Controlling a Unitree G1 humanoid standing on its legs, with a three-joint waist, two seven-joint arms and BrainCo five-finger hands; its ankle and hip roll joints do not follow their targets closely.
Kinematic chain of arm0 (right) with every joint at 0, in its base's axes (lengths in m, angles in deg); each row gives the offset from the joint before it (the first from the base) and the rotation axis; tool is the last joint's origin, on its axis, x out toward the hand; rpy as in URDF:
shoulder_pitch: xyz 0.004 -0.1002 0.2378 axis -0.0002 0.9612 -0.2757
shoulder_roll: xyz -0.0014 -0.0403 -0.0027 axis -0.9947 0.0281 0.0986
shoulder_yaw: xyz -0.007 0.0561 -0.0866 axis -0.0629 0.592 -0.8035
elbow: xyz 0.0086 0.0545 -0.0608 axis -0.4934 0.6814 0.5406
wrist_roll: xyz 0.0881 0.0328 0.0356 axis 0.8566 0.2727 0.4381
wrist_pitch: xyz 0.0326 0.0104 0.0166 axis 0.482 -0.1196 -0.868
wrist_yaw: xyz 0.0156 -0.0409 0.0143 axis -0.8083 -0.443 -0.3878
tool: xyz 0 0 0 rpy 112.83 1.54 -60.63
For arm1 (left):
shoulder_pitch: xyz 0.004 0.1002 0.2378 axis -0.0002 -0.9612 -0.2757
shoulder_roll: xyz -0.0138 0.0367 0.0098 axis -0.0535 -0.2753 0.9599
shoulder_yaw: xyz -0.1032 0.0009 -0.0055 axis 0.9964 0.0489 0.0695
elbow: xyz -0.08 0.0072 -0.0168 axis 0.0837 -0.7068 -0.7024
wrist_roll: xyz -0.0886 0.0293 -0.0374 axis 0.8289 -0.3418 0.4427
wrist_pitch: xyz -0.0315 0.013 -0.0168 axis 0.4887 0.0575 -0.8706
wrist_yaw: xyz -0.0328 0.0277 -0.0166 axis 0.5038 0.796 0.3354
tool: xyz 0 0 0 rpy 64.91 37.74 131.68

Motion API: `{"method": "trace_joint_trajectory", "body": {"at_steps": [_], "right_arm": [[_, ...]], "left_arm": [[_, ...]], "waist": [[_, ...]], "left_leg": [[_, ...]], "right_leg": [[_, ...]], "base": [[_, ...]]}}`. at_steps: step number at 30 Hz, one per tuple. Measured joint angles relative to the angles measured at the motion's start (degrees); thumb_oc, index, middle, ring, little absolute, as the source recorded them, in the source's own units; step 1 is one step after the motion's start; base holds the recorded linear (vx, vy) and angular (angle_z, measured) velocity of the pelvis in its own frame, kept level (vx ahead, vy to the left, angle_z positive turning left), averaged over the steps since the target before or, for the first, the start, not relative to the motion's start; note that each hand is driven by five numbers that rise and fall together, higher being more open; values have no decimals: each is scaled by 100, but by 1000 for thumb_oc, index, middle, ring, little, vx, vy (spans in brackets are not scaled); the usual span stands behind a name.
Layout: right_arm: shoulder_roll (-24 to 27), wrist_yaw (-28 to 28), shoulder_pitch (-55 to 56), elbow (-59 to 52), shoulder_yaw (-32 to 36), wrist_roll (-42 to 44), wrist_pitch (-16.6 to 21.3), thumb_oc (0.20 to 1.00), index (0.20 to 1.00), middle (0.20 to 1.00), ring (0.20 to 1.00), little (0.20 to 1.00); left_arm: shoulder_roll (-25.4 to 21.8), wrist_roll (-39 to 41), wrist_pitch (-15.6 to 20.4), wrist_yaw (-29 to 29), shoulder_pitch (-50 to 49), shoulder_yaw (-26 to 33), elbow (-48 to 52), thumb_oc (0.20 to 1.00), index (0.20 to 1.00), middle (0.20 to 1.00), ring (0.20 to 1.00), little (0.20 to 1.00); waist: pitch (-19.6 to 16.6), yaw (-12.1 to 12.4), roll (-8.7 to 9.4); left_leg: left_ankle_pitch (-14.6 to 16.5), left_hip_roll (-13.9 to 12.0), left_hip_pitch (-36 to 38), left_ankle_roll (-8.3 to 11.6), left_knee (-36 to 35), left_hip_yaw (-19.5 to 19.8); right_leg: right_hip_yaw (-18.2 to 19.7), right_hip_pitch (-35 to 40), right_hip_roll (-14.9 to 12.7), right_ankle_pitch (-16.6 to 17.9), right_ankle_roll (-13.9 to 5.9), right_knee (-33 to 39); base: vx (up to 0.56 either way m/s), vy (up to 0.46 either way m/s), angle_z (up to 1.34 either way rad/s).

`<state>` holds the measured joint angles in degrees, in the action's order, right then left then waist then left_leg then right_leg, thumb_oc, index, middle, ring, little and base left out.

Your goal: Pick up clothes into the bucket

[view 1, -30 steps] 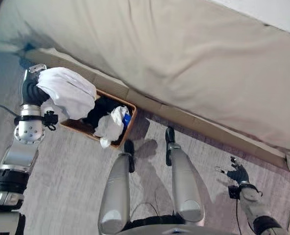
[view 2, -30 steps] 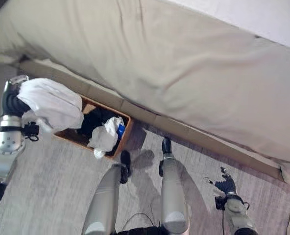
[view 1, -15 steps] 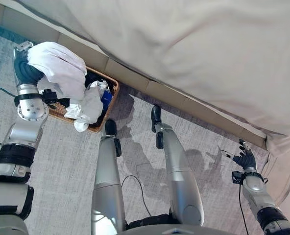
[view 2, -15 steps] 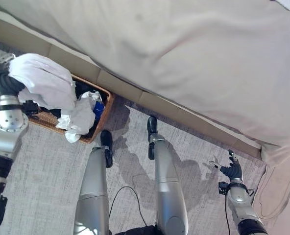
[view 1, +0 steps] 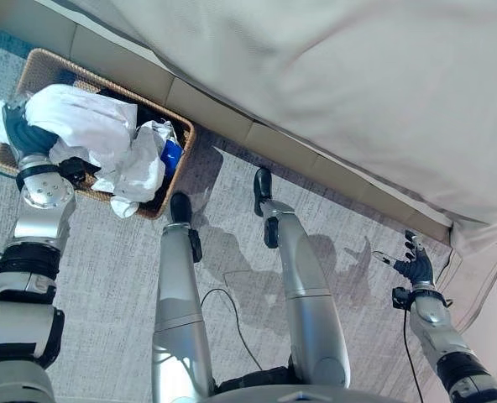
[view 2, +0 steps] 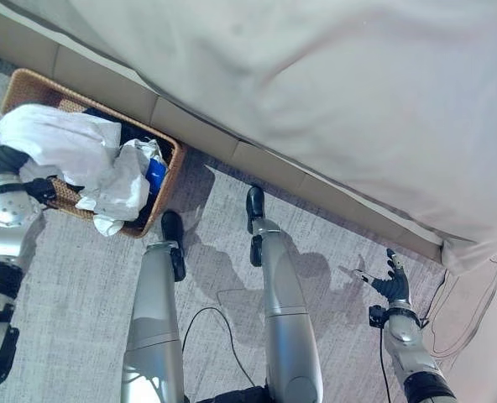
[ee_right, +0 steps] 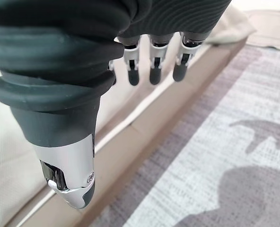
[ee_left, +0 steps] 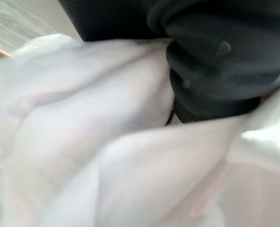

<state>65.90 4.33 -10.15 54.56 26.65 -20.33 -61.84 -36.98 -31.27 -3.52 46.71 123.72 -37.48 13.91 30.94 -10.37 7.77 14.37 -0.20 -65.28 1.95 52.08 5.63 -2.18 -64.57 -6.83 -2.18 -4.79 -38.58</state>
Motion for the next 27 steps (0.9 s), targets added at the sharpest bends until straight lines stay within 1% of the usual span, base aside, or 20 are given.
{"method": "trace_joint_trajectory", "body": {"at_steps": [2, 5, 13, 17, 20, 22, 23, 25, 26, 27], "right_arm": [[1, 0, -1, -1, 0, 0, 0, 1000, 1000, 1000, 1000, 1000], [1, 0, -7, -24, 0, 0, -1, 1000, 1000, 1000, 1000, 1000], [1, 7, -76, -33, 0, -1, -10, 1000, 1000, 1000, 1000, 1000], [4, 9, -88, -33, 0, -1, -21, 1000, 1000, 1000, 1000, 1000], [-2, 14, -90, -27, -1, -6, -52, 1000, 1000, 1000, 1000, 1000], [-4, 14, -89, -9, -3, -8, -82, 1000, 1000, 1000, 1000, 1000], [-55, 14, -124, 5, -3, -14, -129, 1000, 1000, 1000, 1000, 1000], [-110, 15, -126, 8, -12, -21, -150, 1000, 1000, 1000, 1000, 1000], [-225, 13, -126, 31, -12, -24, -175, 1000, 1000, 1000, 1000, 1000], [-278, 13, -118, 54, -15, -29, -179, 1000, 1000, 1000, 1000, 1000]], "left_arm": [[57, 19, -85, -9, -14, 31, -117, 1000, 1000, 1000, 1000, 1000], [187, 88, -87, -89, -41, 67, -117, 1000, 1000, 1000, 1000, 1000], [198, 507, -89, -243, -113, 104, -142, 1000, 1000, 1000, 1000, 1000], [201, 502, -106, -264, -172, 150, -217, 1000, 1000, 1000, 1000, 1000], [208, 455, -258, -258, -235, 278, -297, 1000, 1000, 1000, 1000, 1000], [220, 450, -321, -204, -346, 388, -303, 1000, 1000, 1000, 1000, 1000], [311, 445, -322, -152, -466, 629, -287, 1000, 1000, 1000, 1000, 1000], [394, 441, -325, -80, -617, 761, -227, 1000, 1000, 1000, 1000, 1000], [501, 420, -324, 9, -960, 984, 119, 1000, 1000, 1000, 1000, 1000], [563, 360, -302, 46, -1063, 1033, 186, 1000, 1000, 1000, 1000, 1000]], "waist": [[0, 8, 1], [-1, 5, 1], [-1, 0, 2], [-2, 3, 4], [-4, 13, 5], [-6, 25, 8], [-6, 29, 9], [-9, 51, 13], [-10, 60, 14], [-16, 84, 24]], "left_leg": [[8, -23, -25, -8, -4, -9], [12, -28, -27, -12, -16, -27], [-1, -41, 117, 7, -150, -93], [-2, -52, 287, 9, -277, -98], [-7, -74, 434, 9, -392, -97], [-14, -85, 582, 14, -480, -100], [-35, -95, 777, 43, -591, -101], [-91, -95, 1027, 60, -749, -104], [-133, -96, 1378, 77, -979, -108], [-252, -85, 1559, 102, -1144, -128]], "right_leg": [[3, -14, 16, 1, -2, 30], [3, -19, 14, 2, -3, 33], [25, 48, 7, 32, 1, 73], [24, 179, 10, 29, 5, 142], [7, 316, 29, 31, -2, 253], [4, 450, 36, 33, 4, 304], [-12, 637, 39, 48, 25, 400], [-19, 869, 35, 56, 33, 481], [-42, 1196, 31, 60, 35, 649], [-44, 1337, 10, 141, 43, 747]], "base": [[-1, 3, -2], [0, 0, 0], [0, 0, 0], [0, 0, 0], [3, -11, -1], [13, -45, 1], [13, -45, 2], [11, -40, 4], [9, -21, 7], [-64, -28, 7]]}}
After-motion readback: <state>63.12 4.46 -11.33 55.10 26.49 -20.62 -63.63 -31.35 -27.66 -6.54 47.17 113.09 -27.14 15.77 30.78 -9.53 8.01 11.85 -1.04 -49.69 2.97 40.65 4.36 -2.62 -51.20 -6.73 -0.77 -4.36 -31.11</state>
